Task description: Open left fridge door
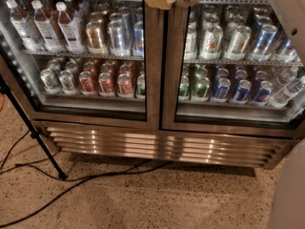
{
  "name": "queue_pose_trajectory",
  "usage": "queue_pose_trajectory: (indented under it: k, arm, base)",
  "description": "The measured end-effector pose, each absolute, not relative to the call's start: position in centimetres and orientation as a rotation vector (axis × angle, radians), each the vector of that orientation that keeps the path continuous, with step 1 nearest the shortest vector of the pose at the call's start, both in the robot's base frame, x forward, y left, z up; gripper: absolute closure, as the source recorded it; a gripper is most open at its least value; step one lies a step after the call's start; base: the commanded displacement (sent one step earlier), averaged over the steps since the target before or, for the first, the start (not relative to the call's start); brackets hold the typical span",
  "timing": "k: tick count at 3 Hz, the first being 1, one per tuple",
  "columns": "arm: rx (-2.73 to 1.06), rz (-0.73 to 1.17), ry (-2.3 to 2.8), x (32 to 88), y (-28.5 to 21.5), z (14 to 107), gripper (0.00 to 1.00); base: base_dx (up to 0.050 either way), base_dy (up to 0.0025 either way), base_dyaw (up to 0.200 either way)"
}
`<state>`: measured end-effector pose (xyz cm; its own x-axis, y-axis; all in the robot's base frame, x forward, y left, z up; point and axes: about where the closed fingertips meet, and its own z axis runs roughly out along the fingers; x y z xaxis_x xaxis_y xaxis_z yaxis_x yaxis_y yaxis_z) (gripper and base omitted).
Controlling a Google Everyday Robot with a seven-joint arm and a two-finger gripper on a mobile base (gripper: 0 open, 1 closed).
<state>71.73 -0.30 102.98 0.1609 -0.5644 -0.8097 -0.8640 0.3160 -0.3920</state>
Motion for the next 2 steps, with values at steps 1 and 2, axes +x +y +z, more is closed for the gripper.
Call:
queue_pose_trajectory:
  k: [1,2]
  arm:
    - [-1.363,0.354,1.519,71.74,-0.43,103.08,1.0]
    - [-1.363,0.354,1.519,71.61,-0.59,103.29,1.0]
  base:
    - [0.0,0.0,0.0]
    - [0.0,0.0,0.0]
